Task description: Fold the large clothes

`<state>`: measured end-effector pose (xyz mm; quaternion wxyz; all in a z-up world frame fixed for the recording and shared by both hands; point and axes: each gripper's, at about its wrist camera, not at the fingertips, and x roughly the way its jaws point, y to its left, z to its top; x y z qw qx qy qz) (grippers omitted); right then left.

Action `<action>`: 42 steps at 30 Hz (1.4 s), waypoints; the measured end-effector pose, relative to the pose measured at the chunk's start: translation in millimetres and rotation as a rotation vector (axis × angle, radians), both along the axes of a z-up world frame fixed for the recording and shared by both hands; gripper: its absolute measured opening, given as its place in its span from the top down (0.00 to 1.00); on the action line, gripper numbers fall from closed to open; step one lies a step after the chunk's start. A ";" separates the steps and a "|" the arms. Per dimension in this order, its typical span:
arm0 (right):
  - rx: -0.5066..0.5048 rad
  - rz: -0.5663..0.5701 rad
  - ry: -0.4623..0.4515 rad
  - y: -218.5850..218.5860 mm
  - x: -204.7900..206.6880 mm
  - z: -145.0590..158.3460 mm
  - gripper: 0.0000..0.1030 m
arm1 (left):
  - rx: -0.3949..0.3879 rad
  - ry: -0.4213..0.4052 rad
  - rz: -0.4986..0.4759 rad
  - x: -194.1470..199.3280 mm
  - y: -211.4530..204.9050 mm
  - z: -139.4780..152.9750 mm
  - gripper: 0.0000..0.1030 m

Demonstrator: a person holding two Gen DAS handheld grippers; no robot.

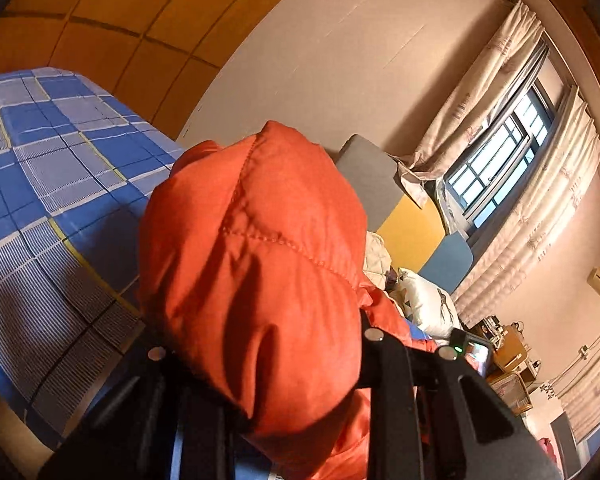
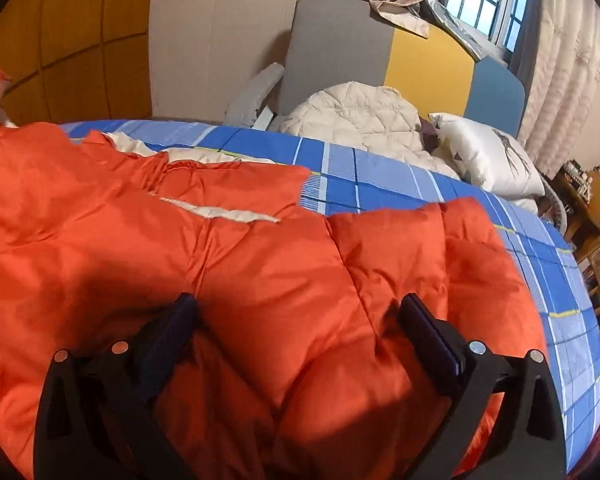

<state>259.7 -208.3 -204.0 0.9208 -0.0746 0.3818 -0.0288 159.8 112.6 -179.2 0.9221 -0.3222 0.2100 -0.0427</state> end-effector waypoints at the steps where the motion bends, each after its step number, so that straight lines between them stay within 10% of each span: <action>1: 0.000 0.003 -0.013 -1.1 -7.5 2.8 0.03 | 0.006 0.000 0.000 -0.3 -0.8 1.5 0.77; 18: -0.063 0.027 -0.044 11.8 -81.7 -25.6 0.03 | 0.078 -0.005 -0.030 -12.0 -26.0 19.2 0.77; 29: 0.104 -0.040 -0.126 -37.4 -114.2 24.1 0.03 | 0.216 -0.025 -0.041 -24.8 -54.8 48.6 0.77; 42: 0.145 0.133 0.024 36.2 -88.8 -9.1 0.03 | 0.295 0.021 -0.050 -32.6 -70.6 67.4 0.76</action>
